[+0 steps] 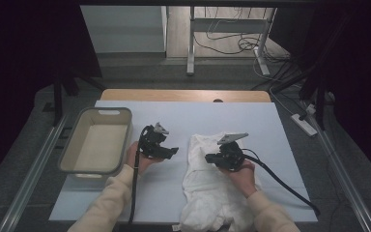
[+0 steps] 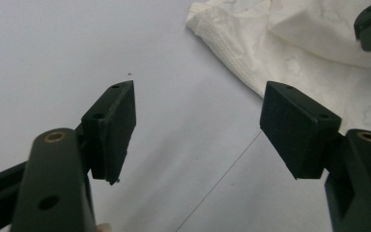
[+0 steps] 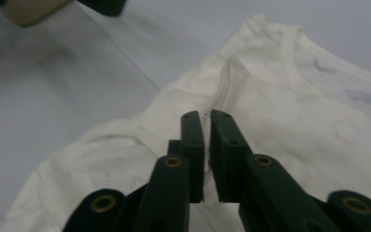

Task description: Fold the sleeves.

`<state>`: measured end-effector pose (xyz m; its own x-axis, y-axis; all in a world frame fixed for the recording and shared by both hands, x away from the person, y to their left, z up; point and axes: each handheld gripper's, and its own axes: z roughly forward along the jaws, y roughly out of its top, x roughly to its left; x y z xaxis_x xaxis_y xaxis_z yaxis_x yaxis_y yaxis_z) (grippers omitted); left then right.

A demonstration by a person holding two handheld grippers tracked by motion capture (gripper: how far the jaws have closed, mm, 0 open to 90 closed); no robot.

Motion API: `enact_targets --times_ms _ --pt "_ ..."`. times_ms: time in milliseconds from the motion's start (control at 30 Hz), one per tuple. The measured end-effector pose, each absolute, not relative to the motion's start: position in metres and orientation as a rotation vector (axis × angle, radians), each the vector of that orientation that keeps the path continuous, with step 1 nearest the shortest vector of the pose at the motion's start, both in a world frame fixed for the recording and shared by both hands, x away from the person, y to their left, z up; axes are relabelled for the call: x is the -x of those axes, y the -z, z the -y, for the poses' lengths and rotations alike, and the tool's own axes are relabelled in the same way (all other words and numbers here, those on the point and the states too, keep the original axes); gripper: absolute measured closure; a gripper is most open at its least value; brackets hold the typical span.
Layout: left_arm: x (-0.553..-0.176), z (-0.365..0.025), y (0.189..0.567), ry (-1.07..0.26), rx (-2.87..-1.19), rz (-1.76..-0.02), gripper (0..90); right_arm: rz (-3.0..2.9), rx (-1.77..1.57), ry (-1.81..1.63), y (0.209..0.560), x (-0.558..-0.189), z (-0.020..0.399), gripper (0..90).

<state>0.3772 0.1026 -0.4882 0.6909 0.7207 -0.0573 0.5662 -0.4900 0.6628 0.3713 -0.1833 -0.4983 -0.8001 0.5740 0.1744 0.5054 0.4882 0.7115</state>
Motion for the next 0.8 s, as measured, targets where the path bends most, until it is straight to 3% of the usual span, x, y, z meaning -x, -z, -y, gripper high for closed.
enact_targets --times_ms 100,200,333,800 --pt "-0.377 -0.103 0.488 -0.299 -2.233 -0.976 29.4 -2.652 -0.918 -1.248 0.5 -0.369 0.177 76.6" --pt "-0.377 -0.103 0.487 -0.298 -2.232 -0.974 29.4 -2.638 -0.921 -1.246 0.497 -0.369 0.18 64.0" --pt "-0.377 -0.103 0.487 -0.296 -2.233 -0.972 29.2 -2.56 -0.965 -1.257 0.488 -0.37 0.196 55.4" --pt "-0.377 -0.104 0.484 -0.263 -2.19 -0.973 28.5 -2.434 -1.003 -1.247 0.478 -0.375 0.239 45.9"
